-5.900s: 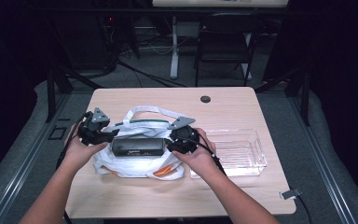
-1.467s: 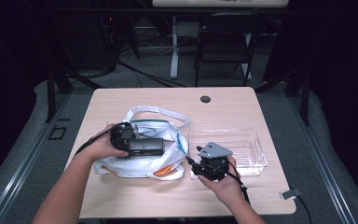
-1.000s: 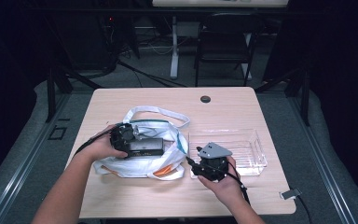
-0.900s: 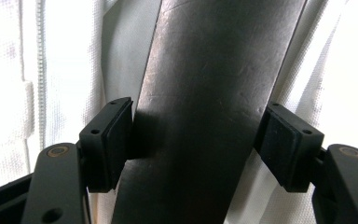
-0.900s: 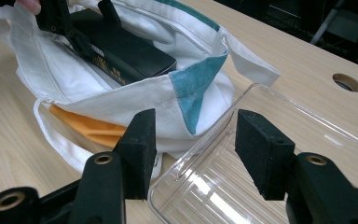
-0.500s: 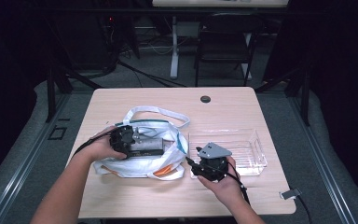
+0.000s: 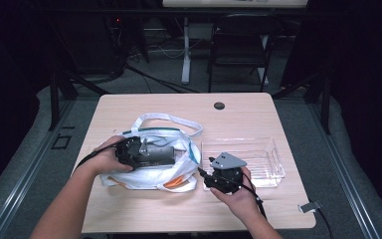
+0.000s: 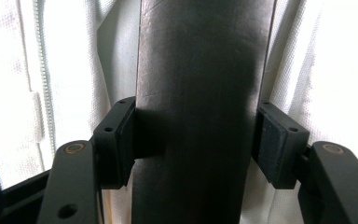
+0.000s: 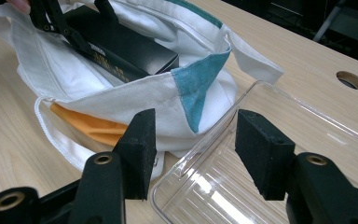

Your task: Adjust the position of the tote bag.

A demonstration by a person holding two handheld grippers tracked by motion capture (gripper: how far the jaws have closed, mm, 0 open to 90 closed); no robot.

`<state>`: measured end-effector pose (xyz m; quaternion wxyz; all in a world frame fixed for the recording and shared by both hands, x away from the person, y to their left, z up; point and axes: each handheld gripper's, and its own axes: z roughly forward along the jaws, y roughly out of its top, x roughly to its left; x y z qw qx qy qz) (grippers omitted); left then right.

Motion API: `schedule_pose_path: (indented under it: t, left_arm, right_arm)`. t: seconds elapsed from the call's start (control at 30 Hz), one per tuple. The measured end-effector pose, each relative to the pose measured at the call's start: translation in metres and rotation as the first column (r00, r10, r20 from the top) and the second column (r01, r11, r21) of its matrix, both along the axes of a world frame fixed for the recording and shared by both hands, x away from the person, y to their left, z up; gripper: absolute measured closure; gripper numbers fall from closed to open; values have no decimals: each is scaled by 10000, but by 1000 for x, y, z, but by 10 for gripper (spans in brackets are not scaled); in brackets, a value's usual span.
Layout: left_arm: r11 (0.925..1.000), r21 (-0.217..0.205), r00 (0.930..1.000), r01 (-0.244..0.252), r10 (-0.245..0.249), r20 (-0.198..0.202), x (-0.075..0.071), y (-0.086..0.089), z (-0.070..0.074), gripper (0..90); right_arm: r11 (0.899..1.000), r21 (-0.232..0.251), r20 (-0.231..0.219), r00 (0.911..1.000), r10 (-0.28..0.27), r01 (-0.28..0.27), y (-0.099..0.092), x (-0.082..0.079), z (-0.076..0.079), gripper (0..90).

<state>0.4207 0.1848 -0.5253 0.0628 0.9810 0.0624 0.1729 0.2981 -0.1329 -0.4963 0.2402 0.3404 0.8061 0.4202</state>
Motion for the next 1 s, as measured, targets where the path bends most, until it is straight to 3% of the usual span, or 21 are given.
schedule_pose_path:
  t: [0.57,1.0]
  left_arm:
    - [9987,-189,9989,478,-478,12,-3,6,5,436]
    - [9980,-384,9987,506,-503,98,-7,8,13,438]
  right_arm:
    - [10000,38,-2,10000,-12,12,0,0,-1,479]
    - [10000,22,17,10000,-10,10,0,0,0,478]
